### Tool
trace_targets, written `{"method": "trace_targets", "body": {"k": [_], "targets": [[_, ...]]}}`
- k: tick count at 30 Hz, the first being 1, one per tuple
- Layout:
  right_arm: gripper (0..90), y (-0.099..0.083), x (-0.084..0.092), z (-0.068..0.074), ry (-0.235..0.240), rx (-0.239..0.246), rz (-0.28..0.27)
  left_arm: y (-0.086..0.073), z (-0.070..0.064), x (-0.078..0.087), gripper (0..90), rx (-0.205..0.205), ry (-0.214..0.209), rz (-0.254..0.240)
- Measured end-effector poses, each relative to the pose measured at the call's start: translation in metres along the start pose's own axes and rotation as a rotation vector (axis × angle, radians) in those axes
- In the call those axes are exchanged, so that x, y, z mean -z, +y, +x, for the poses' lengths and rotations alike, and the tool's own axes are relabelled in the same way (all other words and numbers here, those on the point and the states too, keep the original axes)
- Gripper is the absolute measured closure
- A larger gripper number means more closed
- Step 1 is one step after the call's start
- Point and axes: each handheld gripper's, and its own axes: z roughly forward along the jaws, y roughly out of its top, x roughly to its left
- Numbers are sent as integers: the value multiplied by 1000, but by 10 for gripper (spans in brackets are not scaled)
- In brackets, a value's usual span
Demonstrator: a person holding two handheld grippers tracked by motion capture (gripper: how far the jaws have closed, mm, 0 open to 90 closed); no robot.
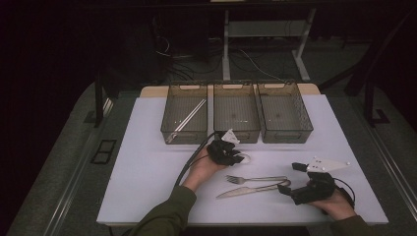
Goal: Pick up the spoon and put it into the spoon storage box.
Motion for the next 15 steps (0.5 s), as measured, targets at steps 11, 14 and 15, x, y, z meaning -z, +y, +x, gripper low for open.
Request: {"method": "trace_targets", "body": {"k": [11, 14, 15], "targets": [[7, 0, 1, 0, 0, -3, -2, 1, -6, 1, 789, -57, 12, 13], [8, 0, 1, 0, 1, -2, -5, 1, -7, 1, 792, -54, 15, 3], [8, 0, 1, 0, 2, -2, -5, 1, -7, 1, 793, -52, 14, 1]]}}
